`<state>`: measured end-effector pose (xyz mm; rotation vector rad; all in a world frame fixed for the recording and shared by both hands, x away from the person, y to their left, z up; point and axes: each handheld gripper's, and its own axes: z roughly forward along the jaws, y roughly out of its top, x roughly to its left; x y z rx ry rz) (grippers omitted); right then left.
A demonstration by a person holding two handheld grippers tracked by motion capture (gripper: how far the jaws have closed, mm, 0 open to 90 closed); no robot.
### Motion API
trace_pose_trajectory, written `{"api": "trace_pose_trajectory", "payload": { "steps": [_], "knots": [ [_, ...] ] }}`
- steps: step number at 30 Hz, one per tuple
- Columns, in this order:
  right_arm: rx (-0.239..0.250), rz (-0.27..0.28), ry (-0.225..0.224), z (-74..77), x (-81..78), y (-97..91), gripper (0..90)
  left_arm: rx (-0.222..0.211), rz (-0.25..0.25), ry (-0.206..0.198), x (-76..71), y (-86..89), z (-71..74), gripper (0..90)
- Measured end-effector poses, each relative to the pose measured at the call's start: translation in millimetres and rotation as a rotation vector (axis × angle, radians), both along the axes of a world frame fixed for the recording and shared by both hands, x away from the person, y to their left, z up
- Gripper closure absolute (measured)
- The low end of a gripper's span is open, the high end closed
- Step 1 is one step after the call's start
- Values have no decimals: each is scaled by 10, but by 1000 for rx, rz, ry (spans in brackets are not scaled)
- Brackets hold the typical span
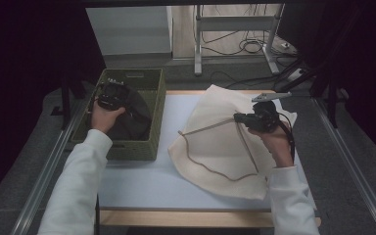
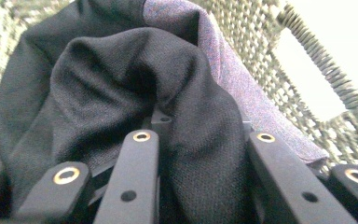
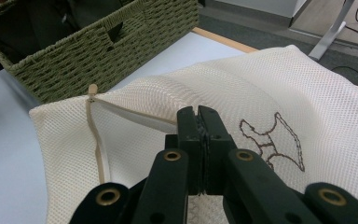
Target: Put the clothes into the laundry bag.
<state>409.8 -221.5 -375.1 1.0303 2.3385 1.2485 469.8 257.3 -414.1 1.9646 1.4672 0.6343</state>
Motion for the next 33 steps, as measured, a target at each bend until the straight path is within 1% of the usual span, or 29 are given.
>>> {"api": "trace_pose_trajectory", "payload": {
  "steps": [5,8,10,12,15,22,24,26,30,33],
  "knots": [
    [-3,3,1,-3,-2,9,890,-4,-12,-33,-63,-2,98,738],
    [0,3,4,-8,3,6,890,-16,-17,-53,-95,2,163,739],
    [2,3,3,-9,5,1,890,-13,-19,-69,-120,5,207,740],
    [2,3,1,-7,5,-5,890,-28,-20,-90,-152,15,262,740],
    [3,2,3,-4,3,-9,890,-38,-11,-114,-196,31,323,741],
    [2,3,7,-12,6,1,890,-59,-20,-161,-311,69,432,742],
    [1,3,7,-12,5,5,890,-64,-19,-173,-342,88,467,742],
    [0,3,7,-12,4,7,890,-62,-19,-174,-350,99,478,743],
    [1,2,6,-12,4,5,890,-75,-13,-191,-375,135,505,743],
    [1,2,7,-12,7,0,890,-92,-10,-201,-385,157,511,744]
  ]
}}
